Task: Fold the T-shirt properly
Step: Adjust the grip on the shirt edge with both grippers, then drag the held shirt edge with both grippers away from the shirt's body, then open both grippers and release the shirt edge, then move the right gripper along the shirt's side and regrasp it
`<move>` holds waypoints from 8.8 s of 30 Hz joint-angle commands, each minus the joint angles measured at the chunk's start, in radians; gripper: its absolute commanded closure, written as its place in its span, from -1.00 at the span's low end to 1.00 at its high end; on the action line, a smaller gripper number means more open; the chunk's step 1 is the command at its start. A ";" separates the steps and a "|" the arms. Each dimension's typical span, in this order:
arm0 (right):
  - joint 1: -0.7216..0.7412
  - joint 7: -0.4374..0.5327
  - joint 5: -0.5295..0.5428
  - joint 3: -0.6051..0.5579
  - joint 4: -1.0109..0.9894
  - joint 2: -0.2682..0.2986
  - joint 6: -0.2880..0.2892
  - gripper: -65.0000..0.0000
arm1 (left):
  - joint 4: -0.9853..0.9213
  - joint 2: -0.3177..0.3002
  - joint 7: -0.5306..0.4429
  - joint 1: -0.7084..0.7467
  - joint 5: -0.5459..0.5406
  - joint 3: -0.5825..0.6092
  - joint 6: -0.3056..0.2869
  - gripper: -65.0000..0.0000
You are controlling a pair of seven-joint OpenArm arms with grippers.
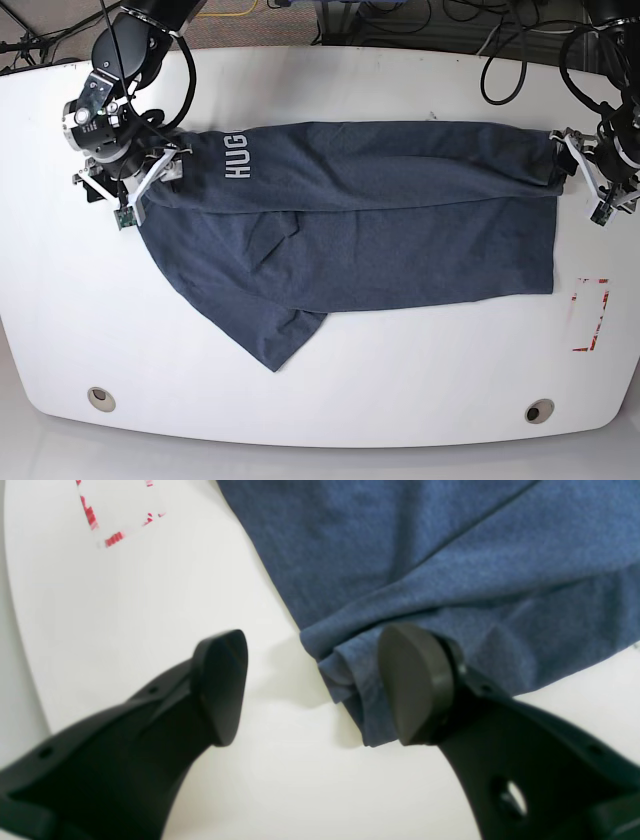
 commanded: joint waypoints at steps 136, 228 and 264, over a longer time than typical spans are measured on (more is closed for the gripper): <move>-0.305 -0.061 0.008 0.061 -0.117 0.142 -0.002 0.57 | -0.218 0.009 -0.070 0.251 0.172 0.007 -0.001 0.79; -0.267 -0.118 0.304 0.001 0.072 0.165 -0.002 0.60 | 0.024 0.116 0.169 0.159 0.213 -0.010 -0.001 0.69; 0.085 -0.006 0.292 -0.143 -0.310 0.151 -0.002 -0.20 | 0.167 0.211 0.237 0.147 0.220 0.025 -0.001 0.69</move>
